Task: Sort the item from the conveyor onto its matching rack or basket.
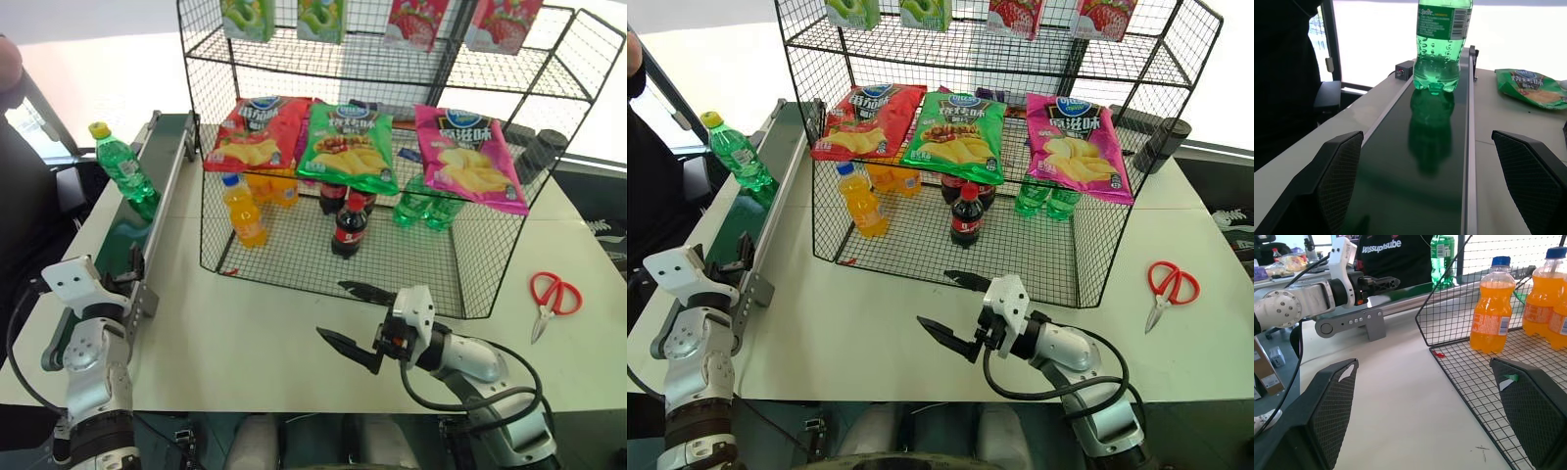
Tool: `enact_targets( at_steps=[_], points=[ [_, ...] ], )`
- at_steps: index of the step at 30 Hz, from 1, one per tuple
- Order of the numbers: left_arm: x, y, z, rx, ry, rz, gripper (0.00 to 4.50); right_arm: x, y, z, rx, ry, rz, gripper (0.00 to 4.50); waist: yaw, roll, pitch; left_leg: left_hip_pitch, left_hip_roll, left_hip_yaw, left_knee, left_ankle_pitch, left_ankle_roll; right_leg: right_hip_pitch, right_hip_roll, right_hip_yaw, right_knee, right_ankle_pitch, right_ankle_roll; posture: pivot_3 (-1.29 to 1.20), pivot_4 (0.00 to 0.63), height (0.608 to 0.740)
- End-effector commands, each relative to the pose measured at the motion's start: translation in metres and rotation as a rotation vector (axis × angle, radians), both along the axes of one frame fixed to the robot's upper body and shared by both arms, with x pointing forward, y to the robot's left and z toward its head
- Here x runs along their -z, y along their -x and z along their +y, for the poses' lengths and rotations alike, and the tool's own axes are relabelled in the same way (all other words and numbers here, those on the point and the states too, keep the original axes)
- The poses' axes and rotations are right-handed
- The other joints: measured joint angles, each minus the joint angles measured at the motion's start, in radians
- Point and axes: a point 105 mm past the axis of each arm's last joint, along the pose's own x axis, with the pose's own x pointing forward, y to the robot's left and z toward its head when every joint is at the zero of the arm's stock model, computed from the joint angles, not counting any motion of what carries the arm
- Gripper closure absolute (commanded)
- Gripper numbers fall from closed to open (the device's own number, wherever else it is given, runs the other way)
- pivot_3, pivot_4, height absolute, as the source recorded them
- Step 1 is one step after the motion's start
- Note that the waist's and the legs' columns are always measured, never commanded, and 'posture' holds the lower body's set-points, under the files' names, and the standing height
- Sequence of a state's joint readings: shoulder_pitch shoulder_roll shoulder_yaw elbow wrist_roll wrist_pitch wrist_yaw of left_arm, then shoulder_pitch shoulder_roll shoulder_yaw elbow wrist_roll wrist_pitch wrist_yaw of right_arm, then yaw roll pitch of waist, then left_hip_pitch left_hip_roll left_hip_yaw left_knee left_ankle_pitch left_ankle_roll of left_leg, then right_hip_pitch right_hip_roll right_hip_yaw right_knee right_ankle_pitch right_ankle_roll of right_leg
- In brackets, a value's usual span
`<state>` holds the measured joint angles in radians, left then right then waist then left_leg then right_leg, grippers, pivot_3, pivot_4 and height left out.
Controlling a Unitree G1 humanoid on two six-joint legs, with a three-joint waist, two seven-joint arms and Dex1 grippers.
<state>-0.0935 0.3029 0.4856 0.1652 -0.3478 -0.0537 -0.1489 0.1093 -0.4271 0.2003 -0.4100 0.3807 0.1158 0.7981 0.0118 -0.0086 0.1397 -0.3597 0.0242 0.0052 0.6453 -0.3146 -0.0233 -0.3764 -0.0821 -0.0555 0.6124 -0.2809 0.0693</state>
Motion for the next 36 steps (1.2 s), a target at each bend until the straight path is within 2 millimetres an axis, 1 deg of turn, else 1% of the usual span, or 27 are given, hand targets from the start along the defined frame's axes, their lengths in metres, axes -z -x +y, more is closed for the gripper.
enact_targets(
  at_steps=[1,13,22,28,31,33,34,36],
  points=[
    [-0.011,-0.001,0.002,-0.011,-0.027,-0.04,0.0,-0.006,0.003,0.003,-0.021,-0.018,-0.039,0.02,0.0,0.0,0.0,0.0,0.0,0.0,0.0,0.0,0.0,0.0,0.0,0.0,0.0,0.0,0.0,0.0,0.15,0.74],
    [-0.014,-0.001,0.004,-0.026,-0.034,-0.05,0.0,-0.005,0.004,0.003,-0.026,-0.03,-0.03,0.02,0.0,0.0,0.0,0.0,0.0,0.0,0.0,0.0,0.0,0.0,0.0,0.0,0.0,0.0,0.0,0.0,0.15,0.74],
    [-0.018,0.004,0.014,-0.094,-0.056,-0.064,0.0,-0.004,0.004,0.004,-0.036,-0.034,-0.018,0.02,0.0,0.0,0.0,0.0,0.0,0.0,0.0,0.0,0.0,0.0,0.0,0.0,0.0,0.0,0.0,0.0,0.15,0.74],
    [-0.017,0.005,0.015,-0.102,-0.065,-0.06,0.0,-0.005,0.005,0.004,-0.042,-0.035,-0.014,0.02,0.0,0.0,0.0,0.0,0.0,0.0,0.0,0.0,0.0,0.0,0.0,0.0,0.0,0.0,0.0,0.0,0.15,0.74],
    [-0.016,0.007,0.015,-0.11,-0.062,-0.068,0.81,-0.006,0.005,0.004,-0.044,-0.035,-0.012,0.0,0.002,0.0,0.0,0.0,0.0,0.0,0.0,0.0,0.0,0.0,0.0,0.0,0.0,0.0,0.0,0.0,0.15,0.74],
    [-0.016,0.007,0.015,-0.108,-0.062,-0.07,1.72,-0.007,0.005,0.004,-0.044,-0.035,-0.011,0.0,0.002,0.0,0.0,0.0,0.0,0.0,0.0,0.0,0.0,0.0,-0.001,0.0,0.0,0.0,0.0,0.0,0.15,0.74],
    [-0.017,0.008,0.014,-0.102,-0.075,-0.066,1.79,-0.007,0.005,0.004,-0.044,-0.035,-0.009,0.0,0.002,0.0,0.0,0.0,0.0,0.0,0.0,0.0,0.0,0.0,-0.001,0.0,0.0,0.0,0.0,0.0,0.15,0.74],
    [-0.019,0.008,0.013,-0.091,-0.094,-0.066,1.79,-0.008,0.005,0.004,-0.045,-0.034,-0.007,0.0,0.001,0.0,0.0,0.0,0.0,0.0,0.0,0.0,0.0,0.0,-0.001,0.0,0.0,0.0,0.0,0.0,0.15,0.74]
  ],
)
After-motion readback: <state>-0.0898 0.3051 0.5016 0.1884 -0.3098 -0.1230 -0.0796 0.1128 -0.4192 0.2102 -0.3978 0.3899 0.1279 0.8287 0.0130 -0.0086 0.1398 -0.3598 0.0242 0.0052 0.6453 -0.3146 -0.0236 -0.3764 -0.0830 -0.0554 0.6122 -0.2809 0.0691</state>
